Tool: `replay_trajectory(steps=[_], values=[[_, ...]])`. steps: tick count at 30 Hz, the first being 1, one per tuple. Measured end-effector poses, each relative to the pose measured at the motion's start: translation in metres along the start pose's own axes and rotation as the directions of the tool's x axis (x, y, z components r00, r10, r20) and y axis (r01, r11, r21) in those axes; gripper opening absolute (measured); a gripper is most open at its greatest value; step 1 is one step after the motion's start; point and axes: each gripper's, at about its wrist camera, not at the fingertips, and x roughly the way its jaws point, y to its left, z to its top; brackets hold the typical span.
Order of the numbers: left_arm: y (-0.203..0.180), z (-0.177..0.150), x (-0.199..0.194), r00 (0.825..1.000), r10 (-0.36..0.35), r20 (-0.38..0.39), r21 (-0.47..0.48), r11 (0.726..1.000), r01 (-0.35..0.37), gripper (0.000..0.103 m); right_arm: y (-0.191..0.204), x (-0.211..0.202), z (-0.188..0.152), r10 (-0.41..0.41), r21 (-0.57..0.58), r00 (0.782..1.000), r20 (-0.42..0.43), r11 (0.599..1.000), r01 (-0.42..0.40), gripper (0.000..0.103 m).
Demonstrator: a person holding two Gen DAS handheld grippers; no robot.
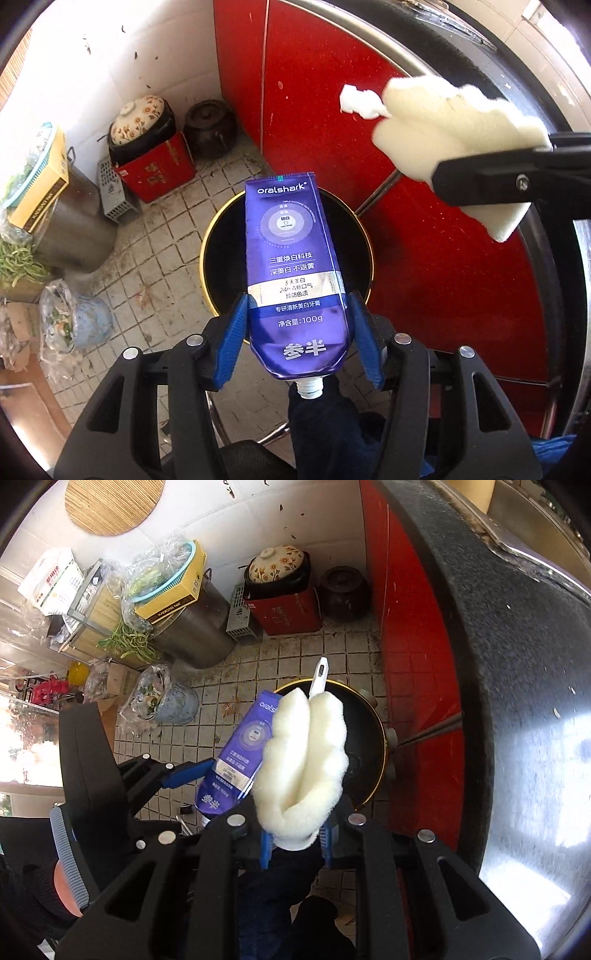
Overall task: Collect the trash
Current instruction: 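Carry tube and foam over the bin and open both tools to drop them, then swing both empty tools back up over the counter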
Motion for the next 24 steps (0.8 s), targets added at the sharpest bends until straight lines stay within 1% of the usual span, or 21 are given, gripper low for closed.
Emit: replay_trajectory(steps=[1,2,3,4,5,9,11,13,14,17,19,20,21,22,24], values=[[0.001,0.001,0.002,1.0,0.001,-0.001,0.002,1.0,-0.001,0.059,0.001,0.002,0.003,-0.008,0.0,1.0,-0.003,1.0,0.008,0.036],[0.002,0.002,0.004,1.0,-0.004,-0.004,0.004,1.0,0.004,0.067,0.001,0.002,0.003,-0.011,-0.002,1.0,-0.002,1.0,0.011,0.041],[0.004,0.002,0.005,1.0,-0.004,-0.005,0.004,1.0,0.004,0.081,0.001,0.001,0.004,-0.011,-0.004,1.0,0.002,1.0,0.011,0.048],[0.003,0.002,0.004,1.0,0.001,0.002,0.0,1.0,-0.001,0.085,0.001,0.0,0.005,-0.012,-0.007,1.0,0.005,1.0,0.012,0.051],[0.005,0.002,0.002,1.0,0.005,0.013,-0.006,1.0,-0.005,0.085,0.002,-0.001,0.004,-0.011,-0.008,1.0,0.006,1.0,0.011,0.052],[0.006,0.002,-0.002,1.0,0.008,0.0,-0.011,1.0,-0.008,0.085,0.0,-0.016,-0.004,0.008,0.003,1.0,0.028,1.0,-0.008,0.053],[0.004,0.001,-0.01,1.0,0.018,0.007,-0.003,1.0,-0.018,0.087,-0.002,-0.031,-0.011,0.015,0.016,0.998,0.053,1.0,-0.016,0.059],[0.0,0.0,-0.021,0.999,0.028,0.024,0.01,1.0,-0.028,0.09,-0.006,-0.053,-0.023,0.03,0.037,0.995,0.095,0.999,-0.033,0.067],[-0.006,0.0,-0.03,0.999,0.039,0.037,0.022,0.999,-0.039,0.093,-0.008,-0.065,-0.029,0.028,0.047,0.993,0.114,0.998,-0.033,0.07],[-0.024,0.004,-0.053,0.996,0.058,0.064,0.067,0.996,-0.062,0.093,-0.018,-0.105,-0.052,0.01,0.091,0.982,0.19,0.996,-0.028,0.078],[-0.045,0.009,-0.074,0.993,0.056,0.105,0.118,0.991,-0.068,0.096,-0.031,-0.138,-0.073,-0.036,0.133,0.968,0.249,0.991,0.003,0.085],[-0.054,0.012,-0.081,0.991,0.051,0.122,0.139,0.988,-0.068,0.096,-0.036,-0.152,-0.085,-0.063,0.157,0.96,0.274,0.987,0.02,0.086],[-0.067,0.016,-0.09,0.989,0.043,0.142,0.168,0.983,-0.067,0.096,-0.046,-0.17,-0.102,-0.106,0.199,0.947,0.302,0.979,0.046,0.088],[-0.086,0.02,-0.1,0.987,0.026,0.158,0.21,0.976,-0.059,0.096,-0.053,-0.181,-0.116,-0.135,0.229,0.939,0.315,0.971,0.063,0.088],[-0.118,0.027,-0.109,0.986,-0.013,0.169,0.273,0.961,-0.035,0.096,-0.074,-0.21,-0.154,-0.221,0.327,0.914,0.341,0.939,0.105,0.089]])
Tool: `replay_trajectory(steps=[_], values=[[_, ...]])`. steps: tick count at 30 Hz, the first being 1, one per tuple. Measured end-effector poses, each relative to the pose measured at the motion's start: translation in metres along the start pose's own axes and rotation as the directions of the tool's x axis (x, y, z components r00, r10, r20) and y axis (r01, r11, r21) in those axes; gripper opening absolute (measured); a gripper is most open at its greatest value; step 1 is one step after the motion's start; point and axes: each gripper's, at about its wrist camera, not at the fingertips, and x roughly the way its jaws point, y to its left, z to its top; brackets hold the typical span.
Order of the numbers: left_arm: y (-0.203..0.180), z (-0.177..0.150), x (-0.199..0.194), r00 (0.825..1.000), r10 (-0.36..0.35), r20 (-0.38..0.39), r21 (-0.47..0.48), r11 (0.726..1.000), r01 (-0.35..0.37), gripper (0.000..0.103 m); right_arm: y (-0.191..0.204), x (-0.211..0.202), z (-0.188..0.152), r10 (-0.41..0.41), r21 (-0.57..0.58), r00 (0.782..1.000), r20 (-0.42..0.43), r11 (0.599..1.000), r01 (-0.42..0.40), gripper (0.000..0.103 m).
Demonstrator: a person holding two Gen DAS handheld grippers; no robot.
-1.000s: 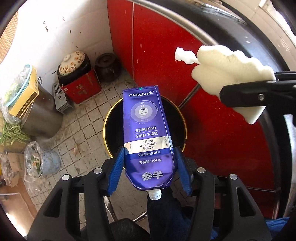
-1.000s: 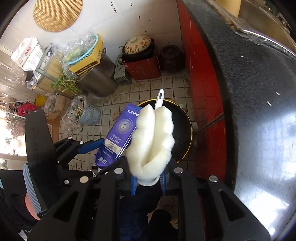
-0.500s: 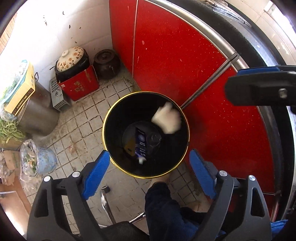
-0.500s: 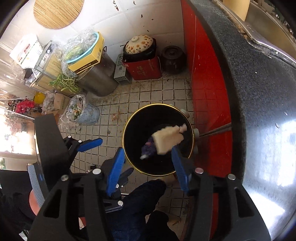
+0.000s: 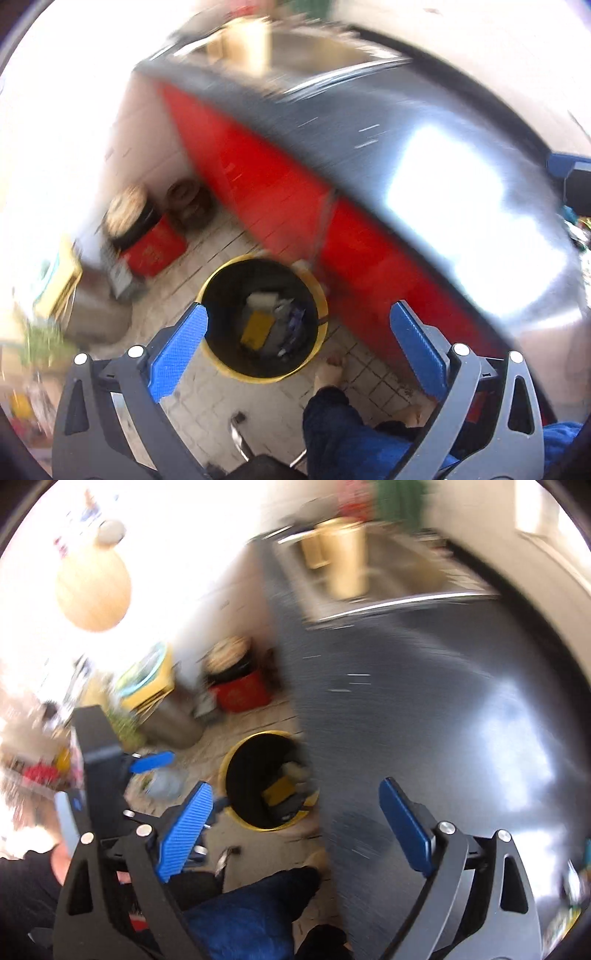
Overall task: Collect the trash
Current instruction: 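Swing both empty tools back up over the counter, then grasp the crumpled foil with the left tool while the right tool grasps the yellow tape roll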
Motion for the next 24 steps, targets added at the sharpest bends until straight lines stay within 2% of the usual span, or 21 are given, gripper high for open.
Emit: replay_trajectory(steps=[3,6,7,9,10,13,15,17,19,22,24], values=[[-0.057,0.026,-0.01,0.995,-0.086,0.041,0.134,0.988,0.08,0.096,-0.052,-0.047,-0.03,-0.122,0.13,0.991,0.061,0.985,0.113,0.089],[-0.126,0.041,-0.018,0.979,-0.193,0.061,0.303,0.938,0.166,0.096,-0.097,-0.088,-0.066,-0.227,0.265,0.97,0.088,0.944,0.197,0.089],[-0.146,0.044,-0.02,0.973,-0.224,0.058,0.352,0.916,0.19,0.096,-0.117,-0.106,-0.086,-0.271,0.331,0.958,0.092,0.916,0.227,0.089],[-0.196,0.046,-0.026,0.955,-0.295,0.044,0.46,0.854,0.243,0.096,-0.145,-0.132,-0.117,-0.333,0.422,0.938,0.094,0.867,0.265,0.089],[-0.224,0.046,-0.03,0.943,-0.331,0.034,0.516,0.814,0.267,0.096,-0.158,-0.145,-0.132,-0.362,0.464,0.928,0.091,0.84,0.283,0.089],[-0.28,0.038,-0.042,0.919,-0.394,0.006,0.62,0.722,0.306,0.096,-0.183,-0.173,-0.177,-0.431,0.569,0.898,0.084,0.761,0.312,0.089],[-0.318,0.027,-0.051,0.9,-0.435,-0.017,0.684,0.651,0.328,0.096,-0.198,-0.193,-0.208,-0.471,0.636,0.879,0.073,0.701,0.323,0.089],[-0.347,0.016,-0.056,0.888,-0.458,-0.042,0.724,0.599,0.343,0.096,-0.208,-0.209,-0.237,-0.496,0.684,0.866,0.065,0.654,0.323,0.089],[-0.368,0.011,-0.058,0.88,-0.471,-0.062,0.754,0.555,0.35,0.096,-0.217,-0.219,-0.256,-0.512,0.716,0.857,0.058,0.619,0.321,0.089],[-0.384,0.002,-0.059,0.877,-0.475,-0.073,0.789,0.511,0.343,0.096,-0.224,-0.224,-0.273,-0.524,0.749,0.85,0.048,0.582,0.316,0.089],[-0.389,-0.002,-0.059,0.879,-0.472,-0.071,0.803,0.496,0.331,0.096,-0.23,-0.227,-0.28,-0.53,0.759,0.847,0.043,0.569,0.317,0.089]])
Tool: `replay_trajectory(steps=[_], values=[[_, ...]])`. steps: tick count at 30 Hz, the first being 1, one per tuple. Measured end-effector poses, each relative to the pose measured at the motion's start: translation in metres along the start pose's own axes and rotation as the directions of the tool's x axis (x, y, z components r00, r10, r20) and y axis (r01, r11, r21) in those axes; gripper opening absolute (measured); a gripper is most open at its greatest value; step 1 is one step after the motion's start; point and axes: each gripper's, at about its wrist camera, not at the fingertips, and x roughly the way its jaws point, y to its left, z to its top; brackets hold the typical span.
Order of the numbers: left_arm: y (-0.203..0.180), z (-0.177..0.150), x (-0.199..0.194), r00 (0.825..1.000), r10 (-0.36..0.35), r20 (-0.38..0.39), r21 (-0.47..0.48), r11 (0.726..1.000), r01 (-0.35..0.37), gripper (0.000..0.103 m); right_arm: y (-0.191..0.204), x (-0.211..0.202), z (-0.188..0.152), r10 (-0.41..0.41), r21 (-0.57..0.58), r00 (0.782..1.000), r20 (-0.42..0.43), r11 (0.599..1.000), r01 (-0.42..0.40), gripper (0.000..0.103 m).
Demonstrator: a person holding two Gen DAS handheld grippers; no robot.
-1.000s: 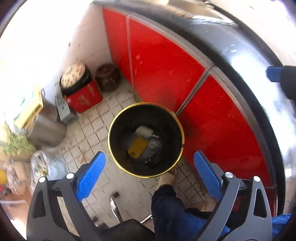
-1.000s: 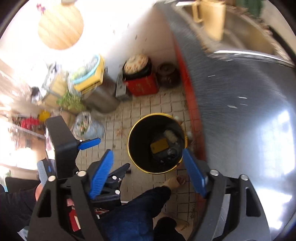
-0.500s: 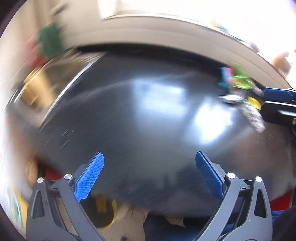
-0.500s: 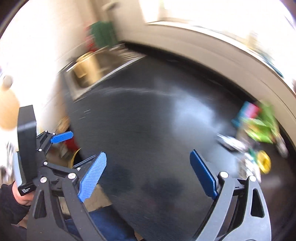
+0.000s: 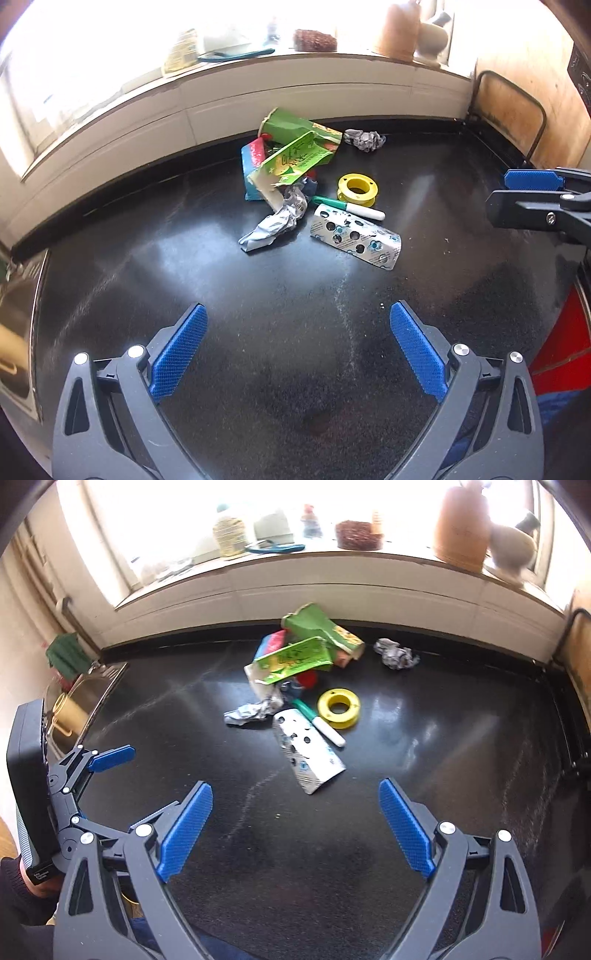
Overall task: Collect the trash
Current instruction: 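Grasp the crumpled foil with the left tool while the right tool grasps the yellow tape roll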
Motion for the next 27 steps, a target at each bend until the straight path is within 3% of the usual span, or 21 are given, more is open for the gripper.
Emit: replay_trajectory(steps=[9,21,27], values=[[0.014,0.033,0.038,1.0,0.009,-0.003,0.034,0.999,-0.008,0.096,-0.011,0.032,0.023,-0.004,-0.016,1.0,-0.025,1.0,0.003,0.088],[0.022,0.064,0.138,0.998,0.001,-0.065,0.117,0.993,0.006,0.096,-0.035,0.149,0.072,-0.049,-0.026,0.986,-0.16,0.999,0.046,0.081],[0.031,0.07,0.166,0.996,-0.023,-0.087,0.109,0.993,0.032,0.096,-0.037,0.192,0.083,-0.045,-0.039,0.973,-0.228,0.999,0.037,0.078]])
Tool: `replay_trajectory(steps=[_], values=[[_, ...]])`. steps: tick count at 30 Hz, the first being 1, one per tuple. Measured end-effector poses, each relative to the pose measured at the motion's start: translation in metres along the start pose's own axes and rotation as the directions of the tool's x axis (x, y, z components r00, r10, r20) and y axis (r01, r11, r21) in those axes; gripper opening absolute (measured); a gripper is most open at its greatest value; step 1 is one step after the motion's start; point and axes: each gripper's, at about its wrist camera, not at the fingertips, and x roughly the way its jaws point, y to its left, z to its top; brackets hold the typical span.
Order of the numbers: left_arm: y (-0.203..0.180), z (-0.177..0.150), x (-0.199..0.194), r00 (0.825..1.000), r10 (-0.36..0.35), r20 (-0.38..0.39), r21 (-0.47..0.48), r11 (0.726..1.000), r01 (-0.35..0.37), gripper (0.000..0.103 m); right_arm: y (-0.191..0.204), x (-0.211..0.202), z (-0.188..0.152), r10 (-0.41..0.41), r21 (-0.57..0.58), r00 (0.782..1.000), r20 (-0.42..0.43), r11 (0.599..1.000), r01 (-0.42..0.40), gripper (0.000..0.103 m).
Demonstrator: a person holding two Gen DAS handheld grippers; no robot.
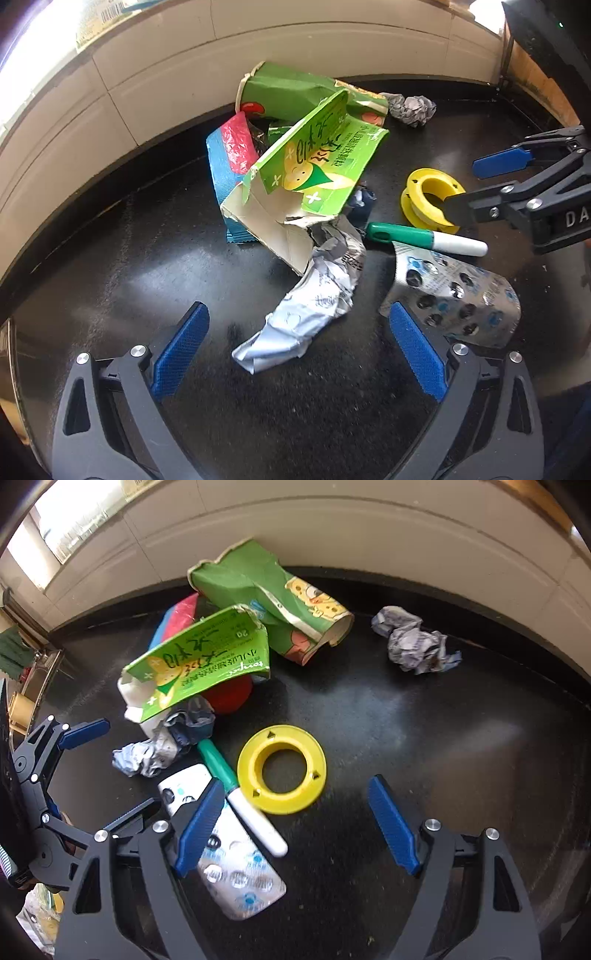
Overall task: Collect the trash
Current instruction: 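Grasp the crumpled foil with the left tool while the right tool grasps the yellow tape roll, then carry foil and tape roll over the bin and open both tools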
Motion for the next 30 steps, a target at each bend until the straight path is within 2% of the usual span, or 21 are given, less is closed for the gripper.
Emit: replay_trajectory(steps=[5,8,11,12,14,15,16,21,26,30], values=[[0.0,0.002,0.011,0.999,-0.032,-0.019,0.005,0.999,0.032,0.091,0.003,0.015,0.003,0.011,-0.008,1.0,-0.011,1.0,-0.012,0.077],[-0.002,0.003,0.011,0.998,-0.061,-0.016,0.002,0.998,0.061,0.079,0.001,0.017,0.006,0.033,0.003,0.999,-0.009,0.999,-0.033,0.073],[-0.009,0.003,0.007,0.997,-0.074,-0.01,0.012,0.997,0.075,0.054,-0.002,0.016,0.006,0.065,0.018,0.998,-0.014,0.998,-0.064,0.065],[-0.012,0.003,0.004,0.997,-0.071,-0.009,0.016,0.997,0.071,0.038,-0.004,0.017,0.008,0.078,0.031,0.997,-0.014,0.996,-0.078,0.065],[-0.016,0.002,0.001,0.997,-0.075,-0.028,0.004,0.997,0.075,0.035,-0.005,0.017,0.008,0.079,0.033,0.997,-0.015,0.996,-0.078,0.063],[-0.017,0.001,-0.001,0.995,-0.092,-0.032,-0.01,0.996,0.092,0.034,-0.004,0.016,0.007,0.08,0.027,0.997,-0.011,0.996,-0.079,0.056],[-0.019,0.0,-0.004,0.995,-0.099,-0.034,-0.021,0.995,0.098,0.034,-0.003,0.014,0.006,0.085,0.021,0.996,-0.008,0.996,-0.085,0.054],[-0.031,-0.012,-0.031,0.996,-0.082,-0.027,-0.05,0.995,0.08,0.034,-0.007,0.006,-0.005,0.086,0.029,0.996,0.0,0.996,-0.086,0.054],[-0.033,-0.029,-0.066,0.998,-0.062,-0.004,-0.11,0.992,0.061,0.034,-0.012,-0.029,-0.024,0.075,0.05,0.994,0.078,0.996,-0.079,0.054],[-0.032,-0.042,-0.09,0.999,-0.035,0.004,-0.154,0.987,0.035,0.034,-0.011,-0.053,-0.039,0.072,0.043,0.992,0.104,0.996,-0.077,0.054]])
